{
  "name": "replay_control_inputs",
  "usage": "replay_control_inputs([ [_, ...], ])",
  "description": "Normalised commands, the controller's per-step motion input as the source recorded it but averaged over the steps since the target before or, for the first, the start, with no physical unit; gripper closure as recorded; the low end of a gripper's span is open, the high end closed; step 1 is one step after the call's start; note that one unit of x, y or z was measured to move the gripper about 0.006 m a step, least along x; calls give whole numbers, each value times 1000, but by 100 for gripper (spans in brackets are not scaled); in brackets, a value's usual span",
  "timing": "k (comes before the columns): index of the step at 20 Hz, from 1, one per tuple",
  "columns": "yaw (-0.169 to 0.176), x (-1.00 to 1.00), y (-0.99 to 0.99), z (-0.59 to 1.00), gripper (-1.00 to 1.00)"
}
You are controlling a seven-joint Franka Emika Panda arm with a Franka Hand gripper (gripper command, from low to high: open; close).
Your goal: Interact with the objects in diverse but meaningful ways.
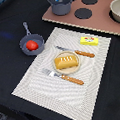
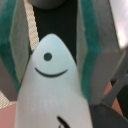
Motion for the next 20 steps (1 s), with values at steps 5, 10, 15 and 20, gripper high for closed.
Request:
replay_control_inputs([
  [5, 9, -243, 3, -109, 100],
  [10, 23, -254, 9, -23, 100],
  [15, 9, -275, 0, -9, 100],
  [20, 3, -186, 0, -80, 100],
])
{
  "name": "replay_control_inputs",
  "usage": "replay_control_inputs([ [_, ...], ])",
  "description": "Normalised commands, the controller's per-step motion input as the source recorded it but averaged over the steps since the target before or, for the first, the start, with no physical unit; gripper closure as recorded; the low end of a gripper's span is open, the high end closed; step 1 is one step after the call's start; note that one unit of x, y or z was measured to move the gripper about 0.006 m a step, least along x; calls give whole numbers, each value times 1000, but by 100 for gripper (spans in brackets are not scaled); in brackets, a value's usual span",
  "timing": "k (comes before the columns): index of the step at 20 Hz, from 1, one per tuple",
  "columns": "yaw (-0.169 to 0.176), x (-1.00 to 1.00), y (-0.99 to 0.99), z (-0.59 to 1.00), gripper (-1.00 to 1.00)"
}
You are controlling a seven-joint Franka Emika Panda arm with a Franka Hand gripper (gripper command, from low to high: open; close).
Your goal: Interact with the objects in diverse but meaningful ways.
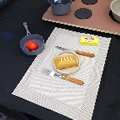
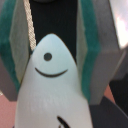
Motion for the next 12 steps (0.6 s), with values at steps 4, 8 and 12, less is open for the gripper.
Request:
replay_control_inputs([
  [4, 7, -246, 0, -111, 100],
  [8, 41, -255, 80, -136, 100],
  [12, 45, -222, 156, -88, 100],
])
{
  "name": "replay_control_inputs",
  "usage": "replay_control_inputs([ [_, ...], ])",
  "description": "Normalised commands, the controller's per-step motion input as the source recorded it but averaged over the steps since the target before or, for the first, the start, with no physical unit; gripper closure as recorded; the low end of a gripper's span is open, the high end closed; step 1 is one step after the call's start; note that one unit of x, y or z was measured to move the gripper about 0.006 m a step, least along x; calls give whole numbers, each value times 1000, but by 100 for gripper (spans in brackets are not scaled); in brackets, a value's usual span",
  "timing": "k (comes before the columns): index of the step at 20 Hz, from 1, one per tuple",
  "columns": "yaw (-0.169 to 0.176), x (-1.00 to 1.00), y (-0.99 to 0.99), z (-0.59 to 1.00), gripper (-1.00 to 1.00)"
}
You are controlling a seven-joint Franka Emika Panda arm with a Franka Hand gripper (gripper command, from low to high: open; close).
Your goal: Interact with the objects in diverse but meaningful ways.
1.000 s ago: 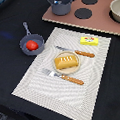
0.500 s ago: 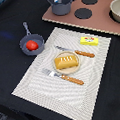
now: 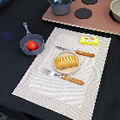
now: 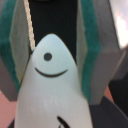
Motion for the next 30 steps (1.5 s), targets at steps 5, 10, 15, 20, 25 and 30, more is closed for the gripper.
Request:
replay_control_inputs([
  [5, 49, -186, 210, -127, 100],
  [10, 26, -22, 218, -66, 100],
  [15, 11, 2, 79, -165, 100],
  [20, 0, 0, 0, -217, 100],
  [25, 0, -2, 1, -177, 100],
  [30, 0, -65, 5, -121, -100],
])
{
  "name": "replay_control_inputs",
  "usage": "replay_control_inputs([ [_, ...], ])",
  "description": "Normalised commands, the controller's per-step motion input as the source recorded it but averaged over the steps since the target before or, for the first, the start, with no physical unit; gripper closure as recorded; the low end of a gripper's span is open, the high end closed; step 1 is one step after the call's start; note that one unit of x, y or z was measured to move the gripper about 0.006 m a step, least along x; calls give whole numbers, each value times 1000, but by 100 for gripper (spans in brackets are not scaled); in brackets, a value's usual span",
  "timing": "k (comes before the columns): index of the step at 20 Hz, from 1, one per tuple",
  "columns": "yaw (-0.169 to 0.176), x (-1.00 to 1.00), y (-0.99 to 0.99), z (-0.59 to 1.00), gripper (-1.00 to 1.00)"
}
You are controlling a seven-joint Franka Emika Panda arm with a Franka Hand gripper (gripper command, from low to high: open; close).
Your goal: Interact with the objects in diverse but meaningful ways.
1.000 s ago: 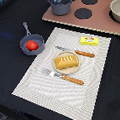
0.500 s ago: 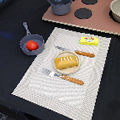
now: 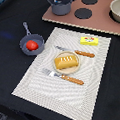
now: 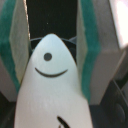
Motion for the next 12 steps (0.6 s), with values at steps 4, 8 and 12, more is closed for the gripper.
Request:
replay_control_inputs([
  [4, 2, -139, 131, -60, -100],
  [8, 16, -257, 171, 0, -100],
  [12, 28, -298, 244, 0, -100],
])
